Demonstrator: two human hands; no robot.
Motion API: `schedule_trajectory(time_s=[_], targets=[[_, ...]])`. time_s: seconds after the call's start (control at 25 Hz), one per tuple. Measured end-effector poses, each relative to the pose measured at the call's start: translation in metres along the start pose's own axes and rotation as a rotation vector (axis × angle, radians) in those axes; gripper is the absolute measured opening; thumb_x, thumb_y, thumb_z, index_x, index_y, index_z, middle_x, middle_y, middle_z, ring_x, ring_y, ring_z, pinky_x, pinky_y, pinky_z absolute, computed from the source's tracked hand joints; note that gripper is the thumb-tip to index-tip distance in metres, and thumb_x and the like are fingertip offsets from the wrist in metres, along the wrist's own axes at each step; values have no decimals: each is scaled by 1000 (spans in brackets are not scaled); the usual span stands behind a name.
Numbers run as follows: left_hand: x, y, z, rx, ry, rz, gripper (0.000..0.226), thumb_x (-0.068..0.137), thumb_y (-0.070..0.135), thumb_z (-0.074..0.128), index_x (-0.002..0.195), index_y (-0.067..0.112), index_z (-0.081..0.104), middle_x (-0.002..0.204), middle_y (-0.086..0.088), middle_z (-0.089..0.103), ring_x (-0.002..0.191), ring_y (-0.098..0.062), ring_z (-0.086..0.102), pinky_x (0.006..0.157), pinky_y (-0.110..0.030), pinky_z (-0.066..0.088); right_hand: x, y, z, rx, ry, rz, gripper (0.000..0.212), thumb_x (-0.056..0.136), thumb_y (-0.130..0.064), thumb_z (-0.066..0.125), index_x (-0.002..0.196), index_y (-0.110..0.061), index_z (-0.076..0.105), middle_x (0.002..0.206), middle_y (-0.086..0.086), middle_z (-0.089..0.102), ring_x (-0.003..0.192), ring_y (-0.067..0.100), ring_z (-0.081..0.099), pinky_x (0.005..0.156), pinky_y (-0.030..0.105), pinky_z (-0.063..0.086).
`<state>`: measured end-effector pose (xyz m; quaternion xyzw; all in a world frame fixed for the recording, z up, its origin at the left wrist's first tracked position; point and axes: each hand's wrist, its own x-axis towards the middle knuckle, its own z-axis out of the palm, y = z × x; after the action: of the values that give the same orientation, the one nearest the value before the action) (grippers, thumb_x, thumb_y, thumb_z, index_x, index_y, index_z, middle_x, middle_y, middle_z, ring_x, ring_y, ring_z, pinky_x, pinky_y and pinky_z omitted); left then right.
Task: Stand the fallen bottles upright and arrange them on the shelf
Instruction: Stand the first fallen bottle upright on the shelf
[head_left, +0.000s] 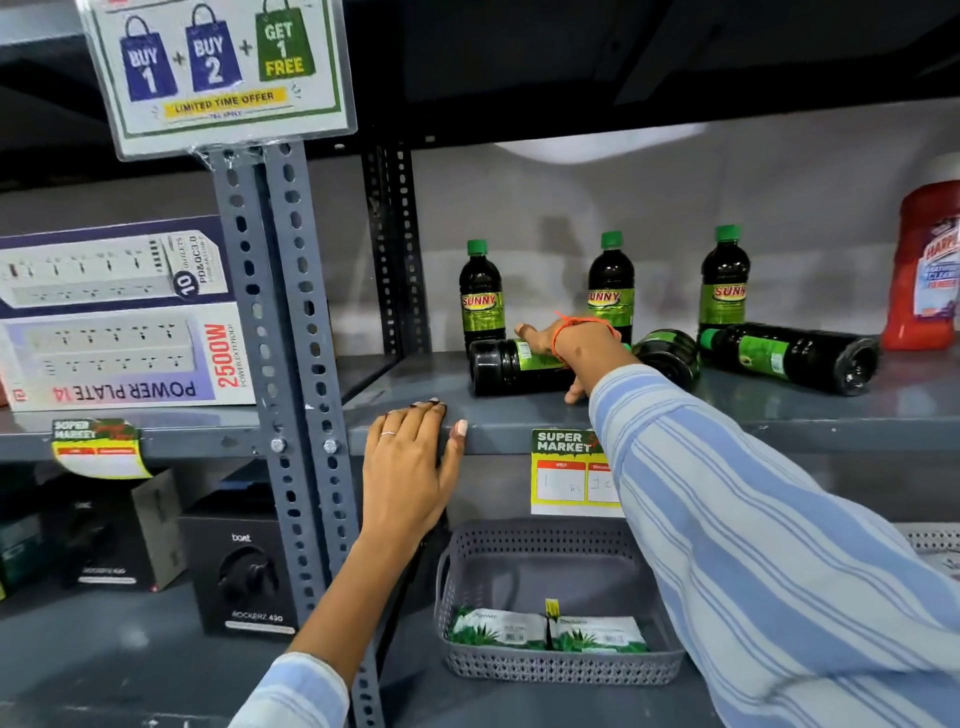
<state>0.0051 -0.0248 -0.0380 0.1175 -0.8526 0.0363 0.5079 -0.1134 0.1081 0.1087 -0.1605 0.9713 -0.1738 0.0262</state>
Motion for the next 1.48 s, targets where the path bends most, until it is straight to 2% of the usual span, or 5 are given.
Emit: schedule_trajectory(time_s=[0.44,0.76,0.92,1.12,1.48], targets=[[1,6,-1,-16,2,-72,52,95,43,33,110,4,65,110,-11,69,100,-30,61,93,-39,39,4,-16,-6,-56,81,-59,80,85,-73,36,149,-26,24,147,9,45,133,28,47,104,34,38],[0,7,-1,-13,11,-76,52,95,44,34,110,4,65,110,-10,69,100,-29,61,94,-37,36,18,-27,17,526,-61,-90,66,82,-52,61,133,-15,44,143,10,45,101,37,62,73,46,60],[-1,6,2,-42,25,-75,50,95,43,36,111,5,64,110,-10,68,101,-29,60,95,-37,36,14,-27,28,637,174,-271,74,86,-40,60,149,-25,24,138,14,50,125,38,51,101,41,43],[-1,5,3,-47,45,-72,49,95,42,36,109,4,65,108,-10,68,99,-29,60,93,-36,37,5,-35,47,350,585,-510,102,79,-41,68,154,-29,-1,132,21,39,111,46,54,88,50,48],[-2,5,5,-35,40,-69,50,96,43,35,111,5,64,110,-10,68,101,-28,60,94,-36,37,16,-32,67,370,628,-334,111,57,-61,79,141,-6,30,131,17,45,121,37,47,89,47,48]])
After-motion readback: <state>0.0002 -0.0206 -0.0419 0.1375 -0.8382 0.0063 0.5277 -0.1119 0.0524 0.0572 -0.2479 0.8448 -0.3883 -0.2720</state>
